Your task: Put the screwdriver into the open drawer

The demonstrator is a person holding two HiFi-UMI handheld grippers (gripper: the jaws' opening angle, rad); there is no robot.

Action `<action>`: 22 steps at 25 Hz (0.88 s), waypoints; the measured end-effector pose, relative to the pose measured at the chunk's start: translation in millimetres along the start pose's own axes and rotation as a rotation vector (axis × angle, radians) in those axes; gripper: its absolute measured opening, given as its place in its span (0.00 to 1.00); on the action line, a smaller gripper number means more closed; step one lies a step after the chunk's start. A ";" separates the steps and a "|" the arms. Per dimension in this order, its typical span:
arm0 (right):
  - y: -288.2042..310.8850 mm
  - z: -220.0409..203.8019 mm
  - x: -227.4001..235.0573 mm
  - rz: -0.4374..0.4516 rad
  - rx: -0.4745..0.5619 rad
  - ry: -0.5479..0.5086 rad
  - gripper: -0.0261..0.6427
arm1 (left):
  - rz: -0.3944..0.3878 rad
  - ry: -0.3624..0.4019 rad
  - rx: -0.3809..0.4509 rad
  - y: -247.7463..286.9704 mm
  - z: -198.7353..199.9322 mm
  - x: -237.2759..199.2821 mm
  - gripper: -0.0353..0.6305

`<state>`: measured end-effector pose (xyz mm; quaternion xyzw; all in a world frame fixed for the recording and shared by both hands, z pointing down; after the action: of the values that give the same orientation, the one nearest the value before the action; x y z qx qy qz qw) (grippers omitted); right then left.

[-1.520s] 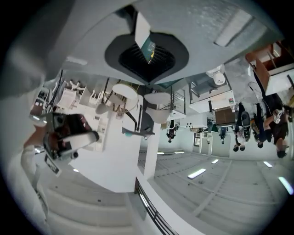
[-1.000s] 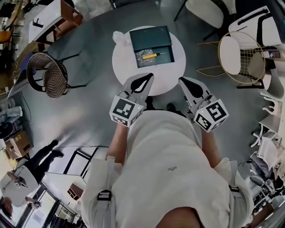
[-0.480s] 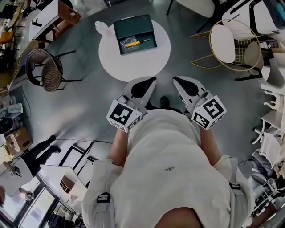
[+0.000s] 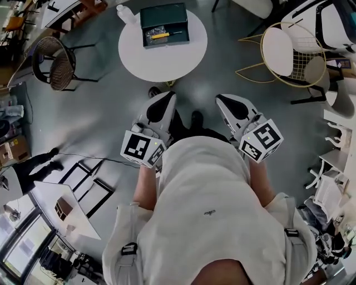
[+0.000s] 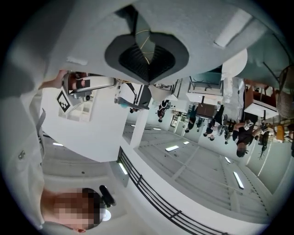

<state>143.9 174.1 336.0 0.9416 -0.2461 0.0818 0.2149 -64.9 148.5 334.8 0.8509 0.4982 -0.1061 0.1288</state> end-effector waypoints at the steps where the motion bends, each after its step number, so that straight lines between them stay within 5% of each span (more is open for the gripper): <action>1: -1.9 -0.9 -1.3 0.012 0.003 -0.003 0.05 | 0.022 -0.003 0.008 -6.1 0.0 4.1 0.07; 9: -0.1 15.8 -16.7 0.093 0.045 -0.067 0.05 | 0.101 0.033 0.022 -34.3 9.1 18.1 0.07; 22: 1.4 26.9 -36.5 0.072 0.096 -0.073 0.05 | 0.091 0.044 -0.022 -48.6 12.0 26.1 0.07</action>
<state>112.9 176.7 303.0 0.9438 -0.2831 0.0666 0.1572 -95.6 188.8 309.9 0.8733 0.4628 -0.0761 0.1317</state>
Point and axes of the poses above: the fingertips, and each gripper's own axes: y forward along the fingers, x to its right, z out of its top, the point moved 7 cm from there along -y, backward along the fingers, and after that the axes turned 14 degrees about -z, right-handed, at the moved point
